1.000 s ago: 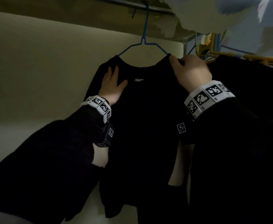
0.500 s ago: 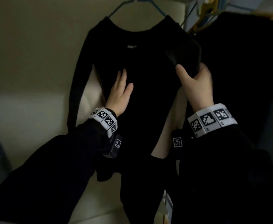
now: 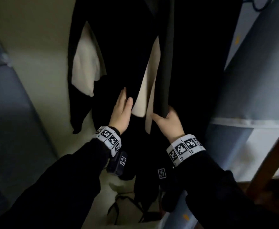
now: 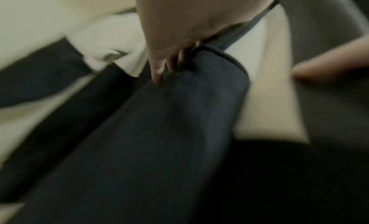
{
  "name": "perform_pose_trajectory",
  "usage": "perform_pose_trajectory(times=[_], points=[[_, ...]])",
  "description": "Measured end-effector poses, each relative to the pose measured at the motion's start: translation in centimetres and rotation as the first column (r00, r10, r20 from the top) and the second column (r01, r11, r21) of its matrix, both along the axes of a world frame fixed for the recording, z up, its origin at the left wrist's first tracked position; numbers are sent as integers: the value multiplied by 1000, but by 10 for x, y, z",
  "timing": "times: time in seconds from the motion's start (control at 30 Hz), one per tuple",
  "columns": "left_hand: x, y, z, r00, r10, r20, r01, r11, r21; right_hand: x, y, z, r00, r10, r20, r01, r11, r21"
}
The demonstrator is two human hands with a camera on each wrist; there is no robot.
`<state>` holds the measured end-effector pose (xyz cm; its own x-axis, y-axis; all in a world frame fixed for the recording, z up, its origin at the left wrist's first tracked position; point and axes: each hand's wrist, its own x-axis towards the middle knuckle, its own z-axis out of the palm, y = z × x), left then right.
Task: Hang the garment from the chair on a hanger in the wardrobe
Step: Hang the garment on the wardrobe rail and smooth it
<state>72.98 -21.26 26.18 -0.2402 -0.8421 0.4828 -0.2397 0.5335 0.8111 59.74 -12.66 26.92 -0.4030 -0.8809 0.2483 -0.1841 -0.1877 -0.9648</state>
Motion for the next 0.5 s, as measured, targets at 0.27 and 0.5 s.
perform_pose_trajectory(times=[0.27,0.5], points=[[-24,149,-50,979,202,-10,-202,973,-111,-32,90,-71,981,195,4,-195,979,62],[-93,225,-58,994,-111,22,113,987,-115,-96,148,-86,954,295,52,-299,948,107]])
